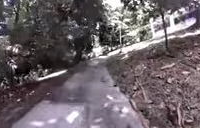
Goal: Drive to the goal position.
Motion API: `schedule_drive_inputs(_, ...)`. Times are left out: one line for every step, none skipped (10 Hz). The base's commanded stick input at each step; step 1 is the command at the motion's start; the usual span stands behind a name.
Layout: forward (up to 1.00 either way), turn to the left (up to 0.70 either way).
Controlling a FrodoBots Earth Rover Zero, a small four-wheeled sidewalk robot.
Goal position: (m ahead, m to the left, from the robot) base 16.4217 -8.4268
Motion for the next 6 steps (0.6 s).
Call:
schedule_drive_inputs(1.0,0.0)
schedule_drive_inputs(1.0,0.0)
schedule_drive_inputs(1.0,0.0)
schedule_drive_inputs(1.0,0.0)
schedule_drive_inputs(1.0,0.0)
schedule_drive_inputs(1.0,0.0)
